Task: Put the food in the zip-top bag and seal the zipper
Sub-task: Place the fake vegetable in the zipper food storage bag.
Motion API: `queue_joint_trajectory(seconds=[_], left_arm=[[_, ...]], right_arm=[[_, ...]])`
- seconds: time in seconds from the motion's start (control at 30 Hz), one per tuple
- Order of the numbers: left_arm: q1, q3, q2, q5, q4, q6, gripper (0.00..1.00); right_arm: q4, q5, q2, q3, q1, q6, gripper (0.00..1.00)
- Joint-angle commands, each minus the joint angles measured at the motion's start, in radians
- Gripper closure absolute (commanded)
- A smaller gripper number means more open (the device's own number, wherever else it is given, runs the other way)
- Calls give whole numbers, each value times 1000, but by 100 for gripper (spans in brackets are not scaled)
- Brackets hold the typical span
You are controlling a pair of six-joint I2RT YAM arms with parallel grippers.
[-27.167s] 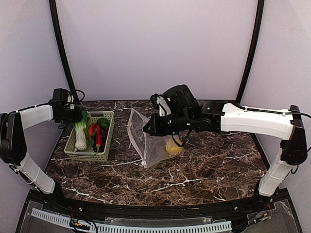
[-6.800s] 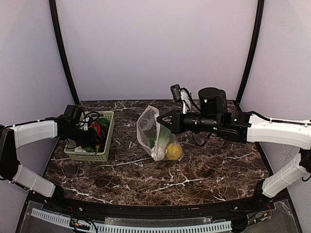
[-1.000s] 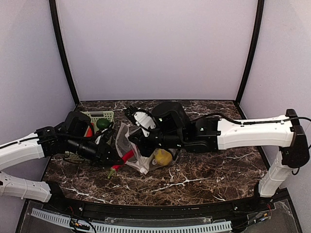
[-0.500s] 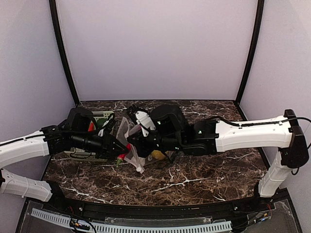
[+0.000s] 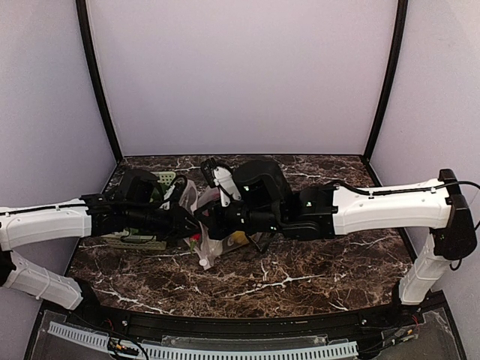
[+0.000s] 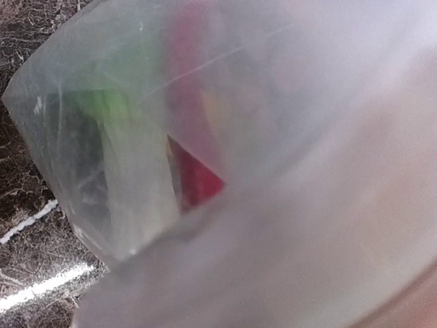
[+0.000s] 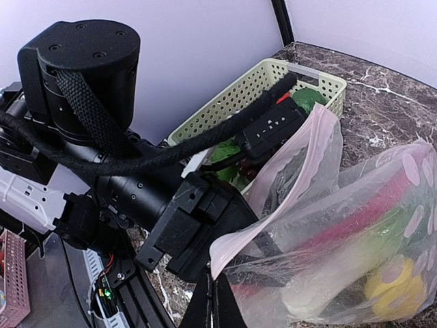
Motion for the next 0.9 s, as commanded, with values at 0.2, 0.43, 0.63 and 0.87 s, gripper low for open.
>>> queue_joint_trajectory(seconds=[0.2,0.43,0.63,0.87], left_arm=[[3,35,79,-84,133,21,88],[3,44,120,-134,168,26,87],[-6,57,147,-140,208,15,87],[-48,23,152,-159,171,61,87]], right_arm=[[40,23,-17,23,11,87,100],[38,37,-11,23,11,105,100],[34,80,-17,15,8,130,100],[31,128,-32,13,-14,159,100]])
